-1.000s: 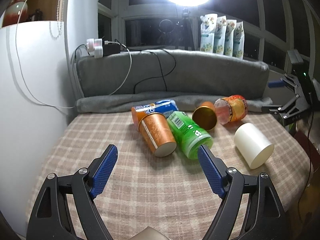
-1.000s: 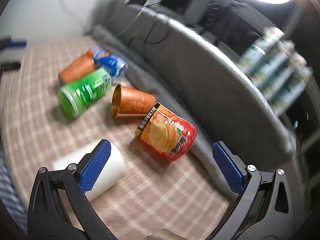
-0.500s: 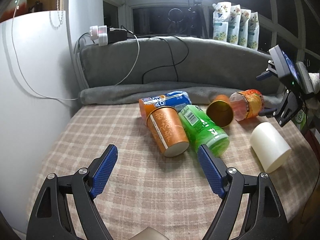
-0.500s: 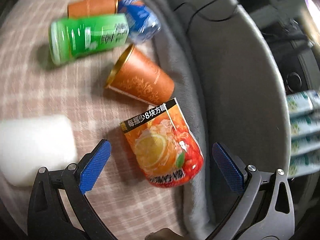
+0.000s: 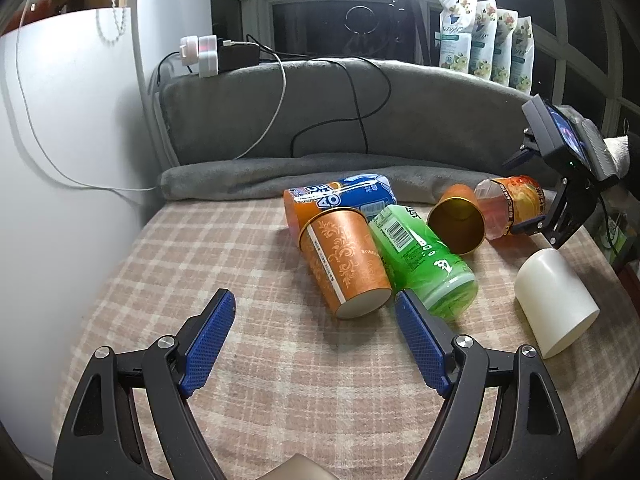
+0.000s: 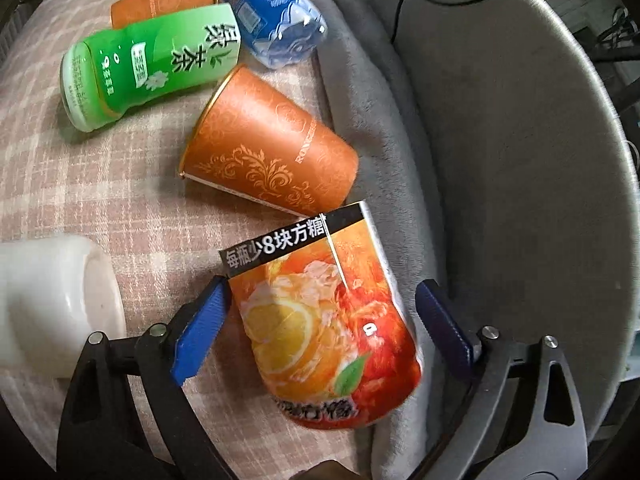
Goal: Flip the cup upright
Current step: 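Close the right tool around the body of the orange cup, then lift the orange cup with the right tool and turn its opening upward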
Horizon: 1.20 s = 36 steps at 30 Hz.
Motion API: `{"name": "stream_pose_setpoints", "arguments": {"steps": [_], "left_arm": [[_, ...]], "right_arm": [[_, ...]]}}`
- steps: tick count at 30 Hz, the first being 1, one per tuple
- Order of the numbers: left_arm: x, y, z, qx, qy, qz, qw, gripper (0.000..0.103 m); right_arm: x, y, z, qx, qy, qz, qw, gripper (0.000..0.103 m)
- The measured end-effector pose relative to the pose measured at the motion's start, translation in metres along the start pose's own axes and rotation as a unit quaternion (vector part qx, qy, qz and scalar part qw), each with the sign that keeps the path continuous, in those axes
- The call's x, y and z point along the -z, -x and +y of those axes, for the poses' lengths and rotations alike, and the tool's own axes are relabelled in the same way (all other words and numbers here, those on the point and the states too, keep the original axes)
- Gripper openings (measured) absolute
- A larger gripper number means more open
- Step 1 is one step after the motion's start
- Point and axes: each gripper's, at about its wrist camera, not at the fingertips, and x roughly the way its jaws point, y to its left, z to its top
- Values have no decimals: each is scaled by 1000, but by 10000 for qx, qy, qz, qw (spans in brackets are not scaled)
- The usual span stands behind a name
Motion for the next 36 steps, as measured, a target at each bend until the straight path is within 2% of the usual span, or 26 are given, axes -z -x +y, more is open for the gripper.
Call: {"name": "stream_pose_setpoints", "arguments": {"steps": [6,9,18,30,36], "left_arm": [[-1,-5,0,2,5,49,10000,82],[-1,-5,1,-16,5,49,10000,82],[0,-2,3,12,59,19,10000,82],[2,14,7,87,115,-140,9998,82],[3,28,15,126,179,-272,9994,82]], "right_arm": [[-6,-22,-8,-31,-61,39,10000,91],[-6,-22,-16,-56,-258,-34,9996,87],[-14,-8,-23,-93,-762,-354,9964,85],[-21,35,-30,53,-1510,-979,9836,82],[-18,85,-15,164,-1848,-1508,9710,82]]}}
